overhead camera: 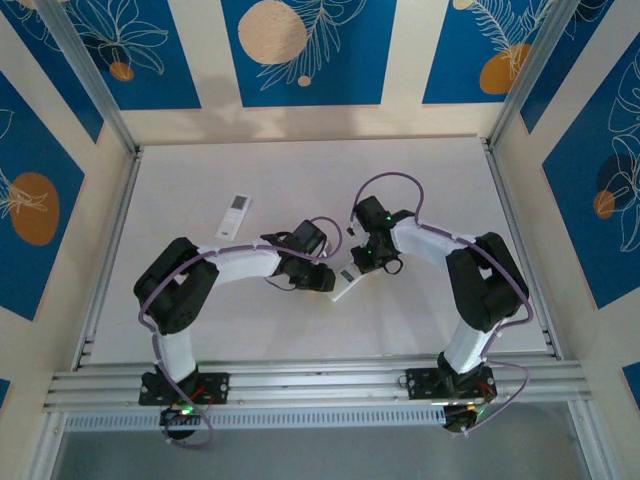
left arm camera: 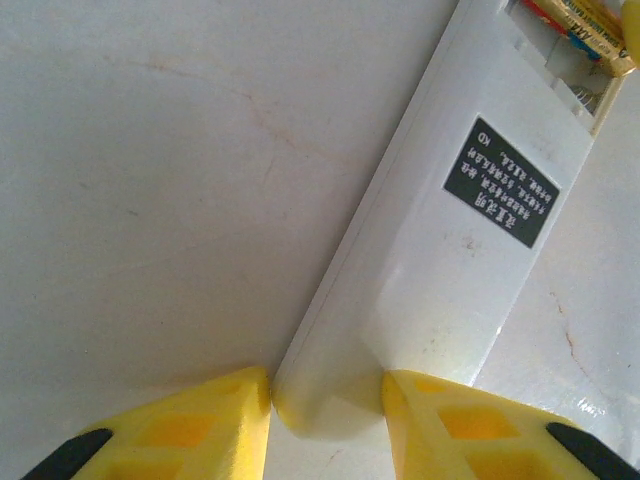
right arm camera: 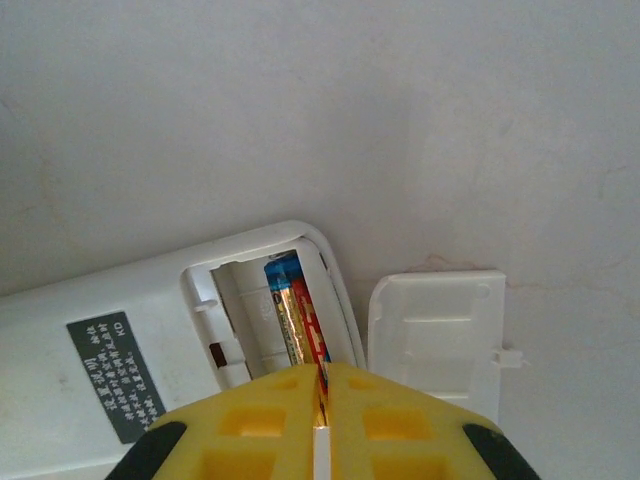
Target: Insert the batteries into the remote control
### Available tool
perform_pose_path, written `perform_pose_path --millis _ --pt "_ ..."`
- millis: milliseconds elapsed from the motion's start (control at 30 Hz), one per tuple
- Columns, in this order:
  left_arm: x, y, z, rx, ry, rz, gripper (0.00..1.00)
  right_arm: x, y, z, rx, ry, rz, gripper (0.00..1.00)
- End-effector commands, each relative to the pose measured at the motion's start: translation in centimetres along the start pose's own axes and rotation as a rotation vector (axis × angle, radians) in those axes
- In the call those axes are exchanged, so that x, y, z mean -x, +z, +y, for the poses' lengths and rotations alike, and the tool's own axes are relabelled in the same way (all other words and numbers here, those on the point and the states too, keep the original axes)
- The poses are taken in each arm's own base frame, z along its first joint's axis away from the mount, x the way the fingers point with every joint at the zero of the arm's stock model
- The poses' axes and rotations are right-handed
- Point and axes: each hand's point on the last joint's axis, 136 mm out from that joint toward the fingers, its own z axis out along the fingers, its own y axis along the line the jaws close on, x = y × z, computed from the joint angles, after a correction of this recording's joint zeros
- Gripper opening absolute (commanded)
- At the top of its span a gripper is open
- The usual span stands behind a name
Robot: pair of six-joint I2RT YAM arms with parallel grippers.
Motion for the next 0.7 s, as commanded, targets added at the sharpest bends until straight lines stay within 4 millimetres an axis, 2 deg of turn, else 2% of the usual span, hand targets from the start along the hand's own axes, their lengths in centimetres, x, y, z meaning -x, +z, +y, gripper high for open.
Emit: perform_pose_path --millis 0,200,300,367,533,667 --pt "-2.0 2.2 5.1 0.174 -0.038 0.068 0.37 -1.7 2.2 -0.8 -0.072 -0.015 0.089 0.12" --pt "-1.9 1.8 5.6 0.195 -0.032 0.060 0.36 -3.0 3.8 -1.2 -0.135 -0.045 0.157 0.11" --pt "-1.9 1.7 6.0 0.213 -0.028 0.061 0.36 -2.8 3.5 -0.6 -0.133 -0.053 0.156 0.11" --pt "-1.6 1.5 6.1 0.224 -0.017 0.058 0.37 -2.0 2.4 -0.1 -0.115 -0.032 0.131 0.11" --pt "0.0 -0.3 7.3 0.328 0.047 0.030 0.39 0.7 -3.0 0.5 -0.065 0.076 -0.002 0.14" --pt "1.6 -2.0 8.0 0.388 0.091 -0.004 0.42 1.4 -6.4 0.8 -0.013 0.139 -0.091 0.20"
